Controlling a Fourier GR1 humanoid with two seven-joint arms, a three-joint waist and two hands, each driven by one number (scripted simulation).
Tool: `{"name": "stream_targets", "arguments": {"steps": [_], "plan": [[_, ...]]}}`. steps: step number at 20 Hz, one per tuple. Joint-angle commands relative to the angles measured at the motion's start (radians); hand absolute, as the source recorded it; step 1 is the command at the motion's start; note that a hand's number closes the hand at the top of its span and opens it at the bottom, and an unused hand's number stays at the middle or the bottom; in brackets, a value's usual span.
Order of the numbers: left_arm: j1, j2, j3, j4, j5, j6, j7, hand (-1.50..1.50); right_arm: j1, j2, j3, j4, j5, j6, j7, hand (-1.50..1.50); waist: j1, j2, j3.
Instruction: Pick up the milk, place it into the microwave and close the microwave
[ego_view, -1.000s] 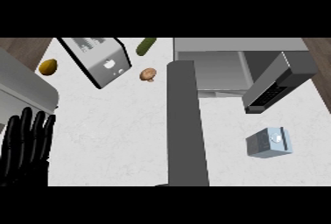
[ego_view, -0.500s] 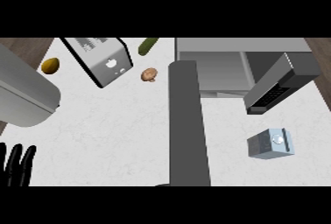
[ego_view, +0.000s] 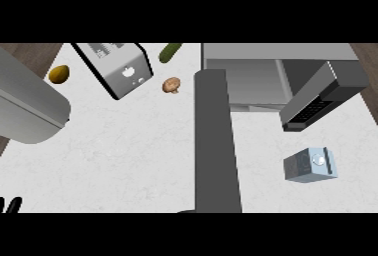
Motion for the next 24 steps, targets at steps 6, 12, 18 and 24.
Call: {"name": "stream_targets", "arguments": {"steps": [6,12,18,24], "plan": [[0.164,0.014,0.079,-0.004,0.047,-0.125,-0.130,-1.50,-0.116,0.017,0.046,0.192,0.232,-0.027,-0.125,-1.50,0.005,0.000,0.000],[0.115,0.011,0.104,-0.041,0.077,-0.122,-0.057,-1.50,-0.201,0.019,0.072,0.354,0.388,-0.117,-0.235,-1.50,-0.001,0.002,0.000],[0.160,0.004,0.137,-0.048,0.098,-0.165,-0.083,-1.50,-0.315,-0.026,-0.004,0.603,0.431,-0.218,-0.314,-1.50,0.003,0.002,0.001],[0.181,-0.018,0.169,0.079,0.075,-0.256,-0.190,-1.50,-0.423,-0.088,-0.018,0.856,0.470,-0.254,-0.438,-1.50,0.011,0.002,0.001]]}}
